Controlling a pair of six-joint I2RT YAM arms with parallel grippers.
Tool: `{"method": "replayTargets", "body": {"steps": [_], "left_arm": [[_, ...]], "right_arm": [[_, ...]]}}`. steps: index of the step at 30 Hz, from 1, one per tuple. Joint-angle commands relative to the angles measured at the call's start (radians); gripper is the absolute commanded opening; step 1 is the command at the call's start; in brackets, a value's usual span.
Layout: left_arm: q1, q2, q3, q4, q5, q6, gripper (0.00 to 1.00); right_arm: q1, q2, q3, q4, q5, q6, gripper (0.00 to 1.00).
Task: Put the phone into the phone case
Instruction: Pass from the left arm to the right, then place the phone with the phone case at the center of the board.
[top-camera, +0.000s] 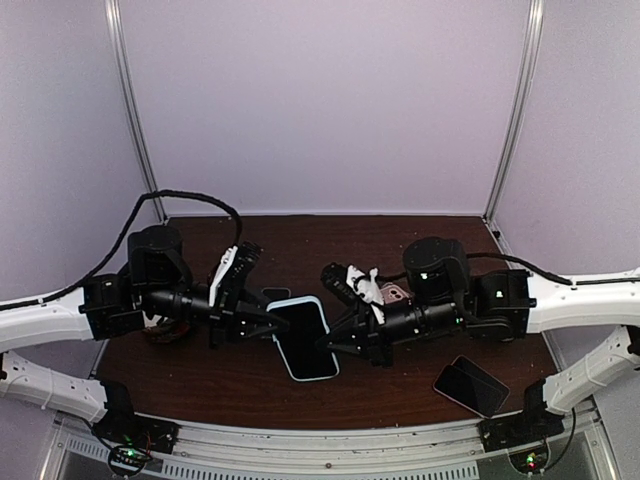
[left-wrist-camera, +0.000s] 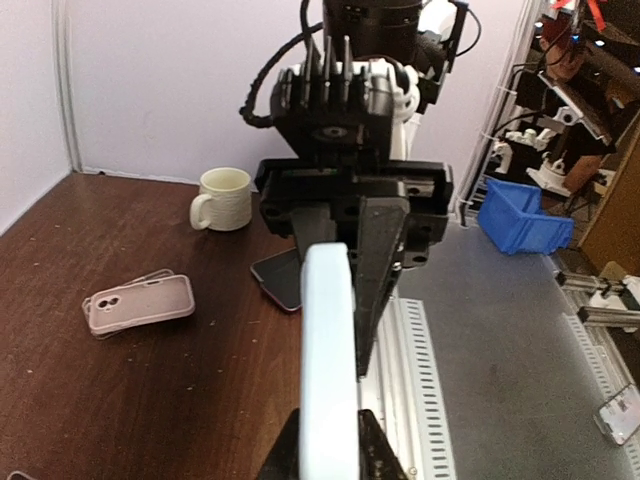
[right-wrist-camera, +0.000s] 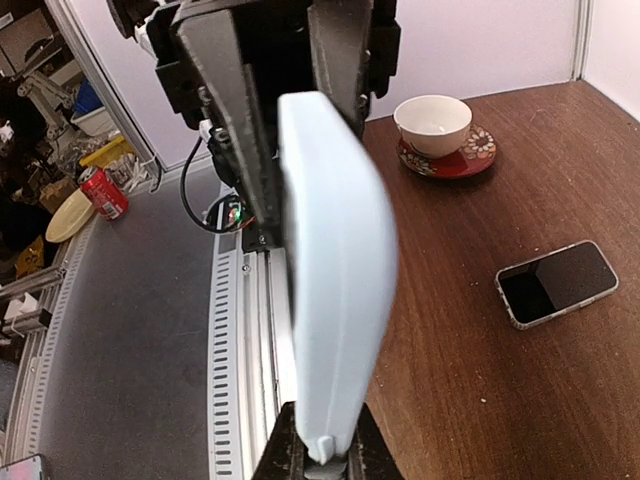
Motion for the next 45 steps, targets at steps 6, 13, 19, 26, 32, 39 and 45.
{"method": "replayTargets", "body": {"steps": [6,13,19,26,32,39,45], "left_arm": [[0.002,0.0,0.131,-0.257,-0.536,-0.06,0.86],[0.107,-0.029,0.173,-0.462,-0.681,-0.12,0.97],[0.177,-0.001,0.171,-0.529,-0.676,-0.128,0.98],[0.189,-0.01,0.149,-0.519,-0.663,-0.138,0.98],[0.19,-0.03,0.132,-0.498,-0.663,-0.141,0.98],[0.19,-0.02,0.132,-0.489,-0.646,-0.143,0.98],[0.191,-0.026,0.132,-0.491,-0.642,-0.142,0.97]], "right_arm": [[-0.121,0.025,0.004,0.018,0.125,0.249,0.0],[-0.276,0.186,0.064,-0.055,0.197,0.481,0.0],[-0.329,0.449,0.333,-0.158,0.131,0.509,0.0],[-0.363,0.671,0.484,-0.166,-0.014,0.616,0.0],[-0.381,0.769,0.55,-0.176,-0.159,0.643,0.0],[-0.412,0.804,0.538,-0.183,-0.115,0.65,0.19],[-0.428,0.852,0.543,-0.202,-0.064,0.644,0.23]]}}
